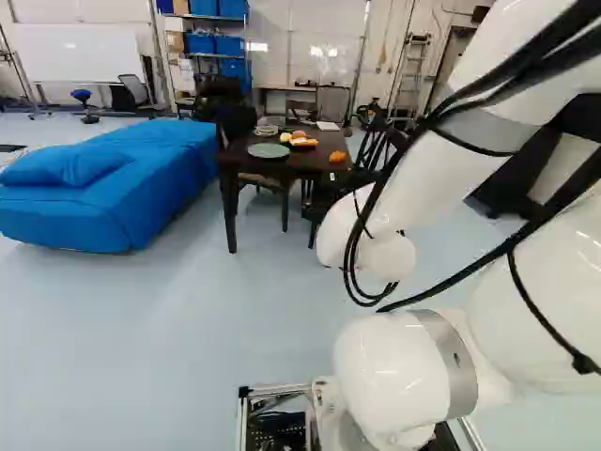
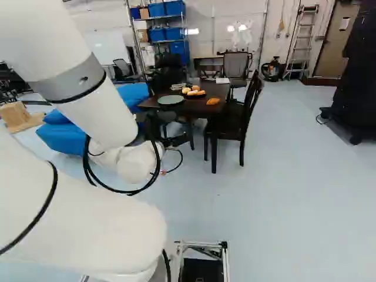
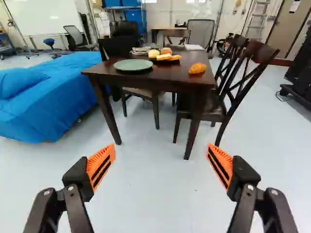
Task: Move the croissant to the empty plate
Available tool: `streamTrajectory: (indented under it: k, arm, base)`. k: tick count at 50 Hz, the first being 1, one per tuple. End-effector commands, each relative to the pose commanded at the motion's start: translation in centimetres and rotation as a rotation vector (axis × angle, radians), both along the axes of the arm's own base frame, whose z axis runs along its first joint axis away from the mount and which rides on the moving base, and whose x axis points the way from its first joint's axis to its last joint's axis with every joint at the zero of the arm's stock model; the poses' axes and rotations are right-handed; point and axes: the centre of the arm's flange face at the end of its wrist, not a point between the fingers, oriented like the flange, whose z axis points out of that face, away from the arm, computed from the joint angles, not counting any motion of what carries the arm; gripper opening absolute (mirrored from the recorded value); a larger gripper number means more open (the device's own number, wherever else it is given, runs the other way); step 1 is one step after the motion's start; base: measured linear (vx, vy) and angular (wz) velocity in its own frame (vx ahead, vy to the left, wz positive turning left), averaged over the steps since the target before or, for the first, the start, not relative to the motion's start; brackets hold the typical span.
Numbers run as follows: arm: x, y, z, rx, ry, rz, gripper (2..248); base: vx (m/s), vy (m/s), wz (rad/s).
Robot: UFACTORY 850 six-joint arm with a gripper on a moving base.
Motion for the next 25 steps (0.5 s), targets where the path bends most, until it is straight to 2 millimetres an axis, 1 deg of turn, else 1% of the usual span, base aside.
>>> streamTrajectory:
  k: [25]
  arm:
    - [0.00, 0.00, 0.00, 0.000, 0.000, 0.000, 247]
  base:
    - [0.000, 0.000, 0.000]
